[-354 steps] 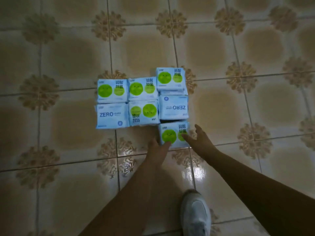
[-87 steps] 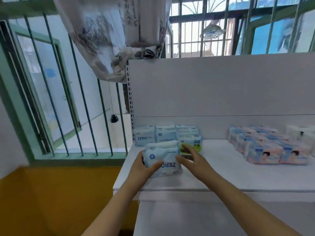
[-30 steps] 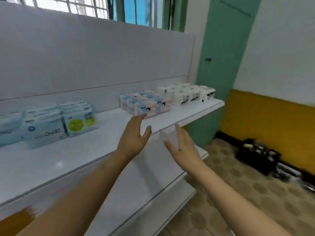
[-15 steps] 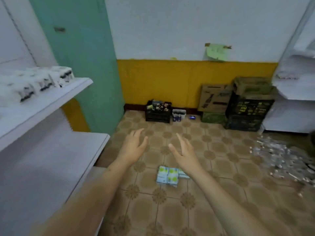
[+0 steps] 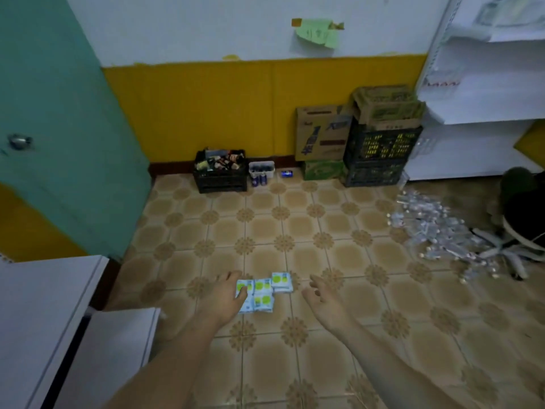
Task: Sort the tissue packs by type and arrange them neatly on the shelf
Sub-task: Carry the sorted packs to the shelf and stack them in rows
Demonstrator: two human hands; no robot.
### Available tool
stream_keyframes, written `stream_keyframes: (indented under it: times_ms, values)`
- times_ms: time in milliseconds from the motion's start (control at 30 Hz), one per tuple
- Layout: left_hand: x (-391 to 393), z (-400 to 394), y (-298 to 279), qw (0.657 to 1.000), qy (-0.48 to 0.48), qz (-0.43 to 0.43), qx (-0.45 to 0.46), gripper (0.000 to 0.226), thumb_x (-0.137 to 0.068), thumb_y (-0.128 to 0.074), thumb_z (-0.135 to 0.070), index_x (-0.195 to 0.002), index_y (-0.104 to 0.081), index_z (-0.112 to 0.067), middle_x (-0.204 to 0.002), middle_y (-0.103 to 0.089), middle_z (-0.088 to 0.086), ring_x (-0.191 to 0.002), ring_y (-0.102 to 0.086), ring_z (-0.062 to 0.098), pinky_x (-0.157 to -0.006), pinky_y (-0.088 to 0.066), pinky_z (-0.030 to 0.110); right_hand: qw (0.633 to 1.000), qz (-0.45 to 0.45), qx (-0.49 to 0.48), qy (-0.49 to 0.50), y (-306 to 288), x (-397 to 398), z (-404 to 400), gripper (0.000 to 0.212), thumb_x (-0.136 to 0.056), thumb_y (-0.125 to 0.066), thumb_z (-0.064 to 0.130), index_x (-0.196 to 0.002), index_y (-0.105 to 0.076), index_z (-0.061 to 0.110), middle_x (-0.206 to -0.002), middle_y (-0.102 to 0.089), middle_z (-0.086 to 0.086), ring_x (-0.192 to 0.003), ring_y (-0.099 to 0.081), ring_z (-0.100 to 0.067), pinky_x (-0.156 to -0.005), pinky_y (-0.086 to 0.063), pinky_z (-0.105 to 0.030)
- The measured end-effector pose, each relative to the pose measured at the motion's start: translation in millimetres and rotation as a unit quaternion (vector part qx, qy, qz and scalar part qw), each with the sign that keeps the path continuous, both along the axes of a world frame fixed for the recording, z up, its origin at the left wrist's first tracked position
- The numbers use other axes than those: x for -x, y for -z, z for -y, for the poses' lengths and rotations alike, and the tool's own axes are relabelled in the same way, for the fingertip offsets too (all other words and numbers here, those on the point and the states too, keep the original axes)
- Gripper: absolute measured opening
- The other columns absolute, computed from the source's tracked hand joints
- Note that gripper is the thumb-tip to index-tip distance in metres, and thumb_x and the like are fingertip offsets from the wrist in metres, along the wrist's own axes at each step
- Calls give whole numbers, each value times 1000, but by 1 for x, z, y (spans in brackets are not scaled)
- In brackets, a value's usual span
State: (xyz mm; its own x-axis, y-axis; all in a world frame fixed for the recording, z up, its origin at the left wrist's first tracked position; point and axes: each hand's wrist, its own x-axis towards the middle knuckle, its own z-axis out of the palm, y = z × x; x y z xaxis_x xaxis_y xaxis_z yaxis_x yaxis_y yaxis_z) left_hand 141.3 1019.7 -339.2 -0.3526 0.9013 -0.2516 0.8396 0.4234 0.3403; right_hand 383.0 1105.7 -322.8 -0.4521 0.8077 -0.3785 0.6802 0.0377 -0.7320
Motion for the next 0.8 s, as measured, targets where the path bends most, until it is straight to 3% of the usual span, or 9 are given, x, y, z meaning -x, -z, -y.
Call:
stream_keyframes:
  times_ms: [67, 167, 333, 467, 700, 767, 800]
  values:
    - [12, -12, 17, 1000, 2, -6, 19, 49, -103, -41, -37, -149, -36, -20, -148, -42, 5, -134, -39, 25, -108, -31, 31, 1000, 12, 13, -3, 14, 13, -12, 51, -103, -42, 39, -148, -37, 16, -139, -48, 3, -124, -47, -13, -94, -34, -19]
    - [38, -37, 48, 998, 12, -5, 54, 52, -103, -41, -39, -151, -35, -19, -150, -40, 7, -138, -35, 27, -110, -30, 33, 998, 53, 33, -1, 46, 38, -33, 57, -101, -41, 47, -151, -31, 21, -147, -44, -1, -128, -48, -18, -102, -38, -28]
    - [93, -90, 103, 995, 31, 25, 90, 52, -101, -43, -40, -149, -38, -21, -145, -44, 7, -127, -48, 26, -101, -43, 36, 993, 96, 66, 36, 92, 89, -78, 65, -98, -48, 48, -152, -31, 16, -148, -44, -5, -127, -51, -21, -101, -39, -30]
    - [126, -133, 157, 992, 48, 21, 116, 51, -100, -42, -41, -147, -38, -20, -139, -48, 7, -122, -49, 27, -97, -43, 36, 987, 112, 97, 65, 143, 134, -120, 65, -98, -50, 47, -151, -32, 15, -146, -46, -6, -128, -49, -23, -101, -39, -31]
    - [148, -164, 328, 983, 74, 28, 166, 48, -100, -39, -40, -144, -43, -21, -133, -51, 5, -120, -49, 25, -96, -46, 36, 975, 160, 152, 32, 323, 181, -167, 67, -94, -58, 45, -149, -35, 14, -142, -49, -10, -125, -52, -24, -102, -42, -30]
    - [154, -162, 393, 984, 84, 14, 160, 48, -95, -32, -43, -132, -53, -21, -120, -57, 5, -108, -57, 24, -85, -52, 38, 969, 185, 166, 11, 393, 185, -170, 77, -89, -56, 58, -149, -35, 13, -143, -49, -10, -129, -50, -23, -105, -39, -29]
    - [157, -163, 430, 985, 86, 15, 152, 51, -89, -30, -44, -120, -62, -21, -107, -62, 2, -95, -62, 22, -73, -56, 37, 965, 201, 168, -2, 433, 187, -173, 88, -84, -53, 69, -148, -35, 12, -144, -48, -11, -131, -48, -23, -108, -37, -29]
